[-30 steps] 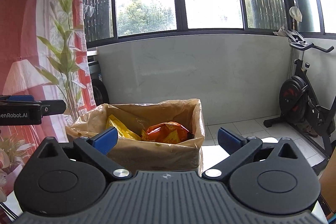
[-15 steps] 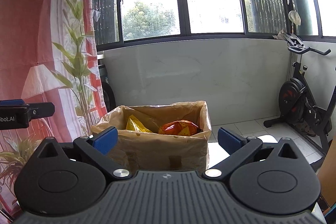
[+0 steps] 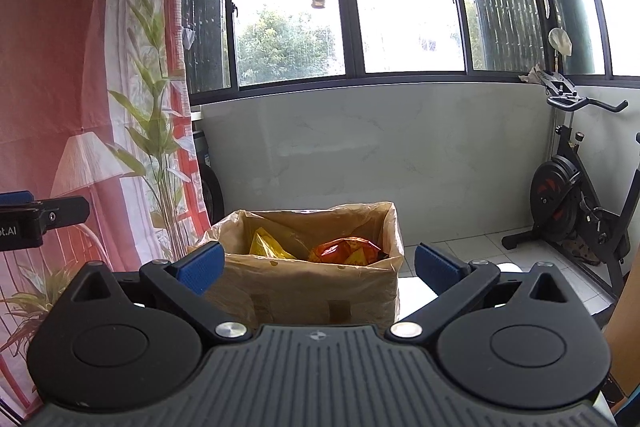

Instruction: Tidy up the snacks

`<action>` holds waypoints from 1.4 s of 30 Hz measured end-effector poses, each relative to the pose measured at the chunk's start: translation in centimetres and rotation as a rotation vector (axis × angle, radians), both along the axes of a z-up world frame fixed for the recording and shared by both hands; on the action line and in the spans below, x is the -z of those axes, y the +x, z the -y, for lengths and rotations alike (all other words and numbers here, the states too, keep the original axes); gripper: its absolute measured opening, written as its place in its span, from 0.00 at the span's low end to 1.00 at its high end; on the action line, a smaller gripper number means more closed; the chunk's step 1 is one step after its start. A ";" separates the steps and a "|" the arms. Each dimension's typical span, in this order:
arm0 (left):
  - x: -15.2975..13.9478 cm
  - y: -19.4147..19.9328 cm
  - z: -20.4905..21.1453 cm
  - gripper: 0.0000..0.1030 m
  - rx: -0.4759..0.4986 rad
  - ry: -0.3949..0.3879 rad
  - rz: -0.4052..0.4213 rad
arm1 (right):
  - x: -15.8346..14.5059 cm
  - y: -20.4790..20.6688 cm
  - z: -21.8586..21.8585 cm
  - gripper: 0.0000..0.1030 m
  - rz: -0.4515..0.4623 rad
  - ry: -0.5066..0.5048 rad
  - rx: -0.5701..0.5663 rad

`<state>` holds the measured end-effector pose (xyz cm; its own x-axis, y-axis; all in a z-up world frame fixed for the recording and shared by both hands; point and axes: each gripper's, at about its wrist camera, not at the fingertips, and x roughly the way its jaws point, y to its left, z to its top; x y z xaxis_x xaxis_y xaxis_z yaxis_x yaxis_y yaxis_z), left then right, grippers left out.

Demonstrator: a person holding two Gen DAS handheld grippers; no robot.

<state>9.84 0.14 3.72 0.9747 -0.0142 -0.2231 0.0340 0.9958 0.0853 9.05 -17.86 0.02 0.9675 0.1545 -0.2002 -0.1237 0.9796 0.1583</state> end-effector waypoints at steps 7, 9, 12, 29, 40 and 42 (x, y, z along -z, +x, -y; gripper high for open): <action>-0.1 -0.2 -0.2 0.95 -0.017 -0.010 -0.003 | -0.1 -0.2 0.3 1.00 0.006 0.001 0.001; -0.2 -0.2 -0.2 0.95 -0.017 -0.012 -0.005 | -0.1 -0.2 0.2 1.00 0.007 -0.001 0.000; -0.2 -0.2 -0.2 0.95 -0.018 -0.011 -0.007 | -0.2 -0.2 0.2 1.00 0.007 -0.002 -0.003; -0.4 -0.4 -0.8 0.95 -0.018 -0.020 -0.008 | -0.2 -0.2 0.2 1.00 0.003 -0.009 -0.013; -0.4 -0.4 -1.0 0.95 -0.010 -0.029 -0.017 | 0.0 -0.1 0.2 1.00 -0.001 -0.008 -0.016; -0.4 -0.4 -1.0 0.95 -0.013 -0.029 -0.018 | 0.2 -0.1 0.3 1.00 -0.003 -0.008 -0.017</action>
<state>9.49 1.13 4.07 0.9708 -0.0082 -0.2399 0.0224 0.9982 0.0562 8.94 -18.20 -0.16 0.9641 0.1697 -0.2045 -0.1401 0.9785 0.1512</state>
